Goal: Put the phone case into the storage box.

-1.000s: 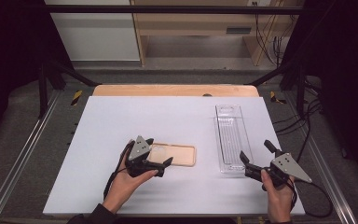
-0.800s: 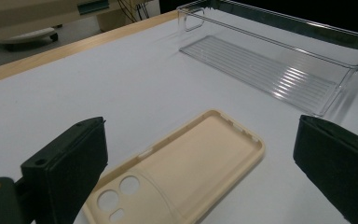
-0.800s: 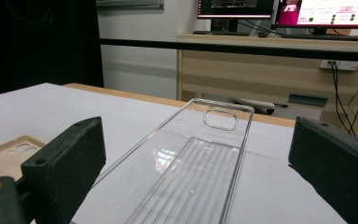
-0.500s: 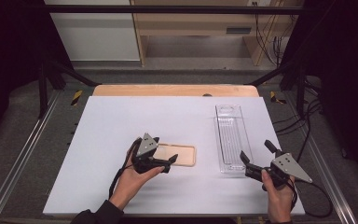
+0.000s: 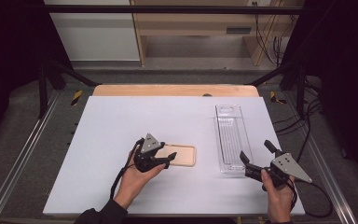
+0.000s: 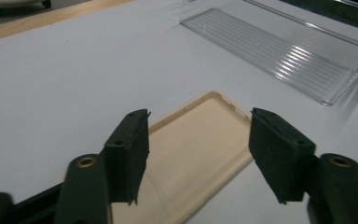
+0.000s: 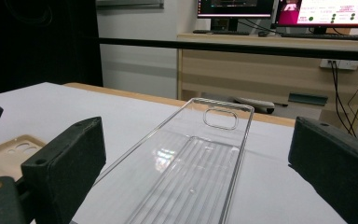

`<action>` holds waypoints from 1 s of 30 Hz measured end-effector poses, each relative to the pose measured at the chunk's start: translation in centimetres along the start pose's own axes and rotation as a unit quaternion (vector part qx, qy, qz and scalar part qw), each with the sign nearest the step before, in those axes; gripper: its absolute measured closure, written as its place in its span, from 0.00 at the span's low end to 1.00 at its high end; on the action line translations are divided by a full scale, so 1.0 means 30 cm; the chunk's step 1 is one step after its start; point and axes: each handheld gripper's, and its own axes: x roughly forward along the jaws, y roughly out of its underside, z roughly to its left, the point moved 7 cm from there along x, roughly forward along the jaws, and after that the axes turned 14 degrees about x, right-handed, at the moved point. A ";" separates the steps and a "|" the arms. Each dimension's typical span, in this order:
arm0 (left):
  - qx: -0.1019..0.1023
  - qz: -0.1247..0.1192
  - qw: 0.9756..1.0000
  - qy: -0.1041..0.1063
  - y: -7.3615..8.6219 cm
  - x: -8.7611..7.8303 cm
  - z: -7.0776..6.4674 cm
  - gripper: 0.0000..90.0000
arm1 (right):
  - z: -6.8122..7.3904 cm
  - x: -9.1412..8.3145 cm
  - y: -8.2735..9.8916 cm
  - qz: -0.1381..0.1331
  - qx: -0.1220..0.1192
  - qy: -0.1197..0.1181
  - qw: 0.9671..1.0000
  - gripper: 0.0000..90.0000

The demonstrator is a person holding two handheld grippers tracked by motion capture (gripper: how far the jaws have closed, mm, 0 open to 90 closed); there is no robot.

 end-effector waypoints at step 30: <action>-0.033 0.053 0.998 0.018 0.037 0.089 -0.046 0.99 | 0.000 0.000 0.002 0.003 0.000 0.002 1.000 0.05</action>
